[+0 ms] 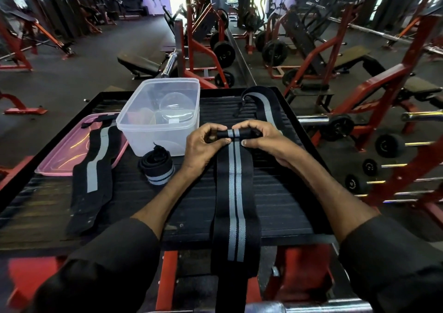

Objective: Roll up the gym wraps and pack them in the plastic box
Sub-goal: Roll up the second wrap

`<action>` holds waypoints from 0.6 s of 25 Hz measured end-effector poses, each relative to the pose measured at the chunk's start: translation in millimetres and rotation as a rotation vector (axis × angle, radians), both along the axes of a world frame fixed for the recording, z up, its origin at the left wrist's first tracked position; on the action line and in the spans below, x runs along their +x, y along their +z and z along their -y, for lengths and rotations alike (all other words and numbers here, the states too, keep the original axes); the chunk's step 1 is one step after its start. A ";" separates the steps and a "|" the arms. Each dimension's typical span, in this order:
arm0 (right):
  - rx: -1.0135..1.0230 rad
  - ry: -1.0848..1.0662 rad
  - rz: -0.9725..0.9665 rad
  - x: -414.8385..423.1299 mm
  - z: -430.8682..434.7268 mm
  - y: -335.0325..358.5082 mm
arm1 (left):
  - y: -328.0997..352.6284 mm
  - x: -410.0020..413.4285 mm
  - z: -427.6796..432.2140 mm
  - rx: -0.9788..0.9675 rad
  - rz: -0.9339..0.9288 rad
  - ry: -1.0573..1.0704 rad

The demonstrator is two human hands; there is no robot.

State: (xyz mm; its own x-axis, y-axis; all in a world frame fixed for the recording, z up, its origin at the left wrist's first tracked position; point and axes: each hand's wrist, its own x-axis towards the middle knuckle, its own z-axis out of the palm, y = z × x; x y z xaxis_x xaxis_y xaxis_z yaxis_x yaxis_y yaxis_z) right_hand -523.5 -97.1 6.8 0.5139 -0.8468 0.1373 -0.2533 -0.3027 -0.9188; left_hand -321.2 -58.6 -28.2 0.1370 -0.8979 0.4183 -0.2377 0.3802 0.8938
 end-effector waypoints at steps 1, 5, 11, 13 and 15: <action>0.121 0.018 0.030 -1.4 -1.0 3.4 | -0.1 0.6 0.2 -0.003 0.013 -0.001; 0.496 -0.023 0.260 -1.7 -0.2 11.9 | -0.9 -0.5 -1.3 -0.032 0.067 -0.009; 0.395 -0.036 0.062 -1.3 1.8 1.6 | -0.7 -3.8 -5.1 -0.139 0.198 0.032; 0.352 -0.035 -0.017 0.3 -0.2 0.1 | -0.5 -3.8 -5.1 -0.143 0.205 0.044; 0.279 -0.075 -0.034 1.3 -2.5 1.0 | -0.4 -2.7 -3.7 -0.125 0.210 0.039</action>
State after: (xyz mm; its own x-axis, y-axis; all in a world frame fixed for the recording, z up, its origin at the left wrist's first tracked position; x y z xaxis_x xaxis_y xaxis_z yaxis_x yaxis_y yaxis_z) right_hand -522.3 -94.6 7.8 0.4485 -0.8854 -0.1223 -0.2975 -0.0189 -0.9545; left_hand -323.9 -54.8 -28.6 0.0686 -0.8332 0.5487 -0.4303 0.4715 0.7697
